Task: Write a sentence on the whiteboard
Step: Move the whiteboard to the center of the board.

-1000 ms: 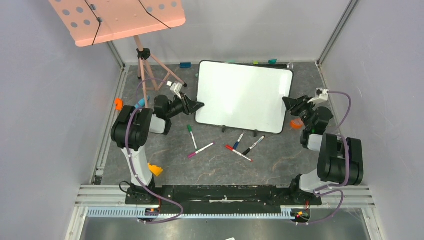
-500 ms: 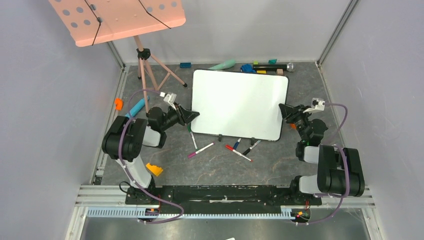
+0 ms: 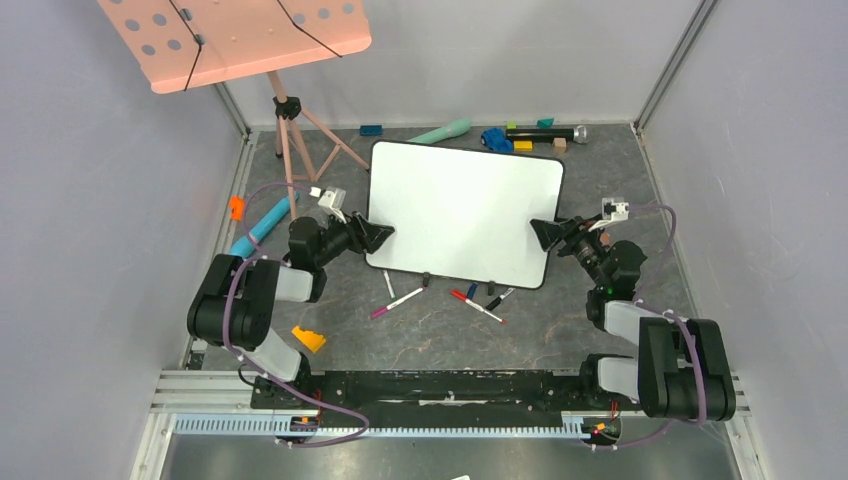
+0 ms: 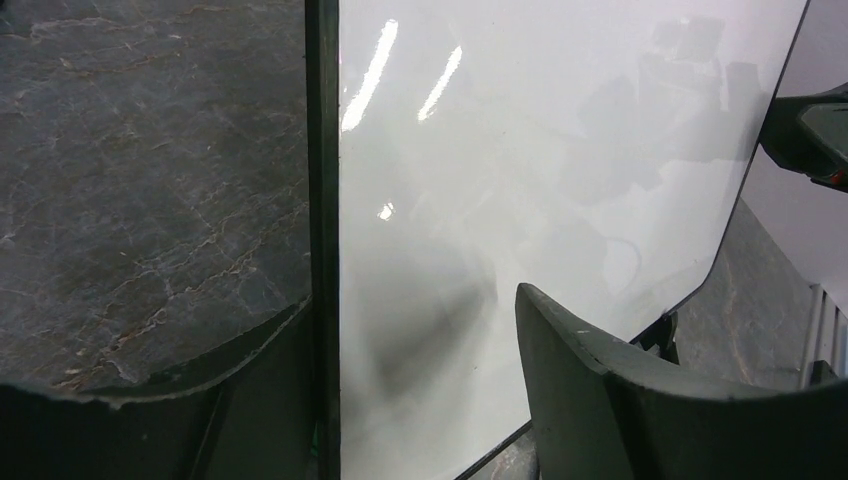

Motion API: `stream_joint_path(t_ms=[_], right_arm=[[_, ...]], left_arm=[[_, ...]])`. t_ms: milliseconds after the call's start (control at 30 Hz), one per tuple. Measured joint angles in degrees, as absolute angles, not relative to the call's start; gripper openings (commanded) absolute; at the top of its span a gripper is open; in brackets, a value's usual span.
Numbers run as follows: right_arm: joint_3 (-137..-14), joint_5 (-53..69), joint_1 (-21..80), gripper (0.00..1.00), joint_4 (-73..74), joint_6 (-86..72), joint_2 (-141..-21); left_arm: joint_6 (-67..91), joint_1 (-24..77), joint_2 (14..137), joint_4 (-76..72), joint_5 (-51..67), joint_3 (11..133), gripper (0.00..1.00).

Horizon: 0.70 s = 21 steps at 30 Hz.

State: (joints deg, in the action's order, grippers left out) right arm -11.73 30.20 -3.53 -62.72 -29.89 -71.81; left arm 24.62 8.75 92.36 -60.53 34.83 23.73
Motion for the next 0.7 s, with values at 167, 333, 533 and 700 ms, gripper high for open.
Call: stream_joint_path(t_ms=[167, 333, 533, 700], right_arm=[[-12.9, 30.1, -3.2, 0.84, -56.0, -28.1, -69.3], [-13.0, 28.6, -4.5, 0.89, -50.2, -27.1, -67.0], [-13.7, 25.8, -7.5, 0.9, -43.0, -26.4, -64.6], [-14.2, 24.9, -7.8, 0.87, -38.3, -25.1, -62.7]], left_arm=[[24.1, 8.8, 90.0, -57.3, 34.6, 23.9, 0.73], [24.1, 8.8, 89.5, -55.9, 34.4, 24.0, 0.74], [24.1, 8.8, 88.9, -54.7, 32.7, 24.2, 0.74], [24.1, 8.8, 88.9, -54.0, 32.5, 25.0, 0.73]])
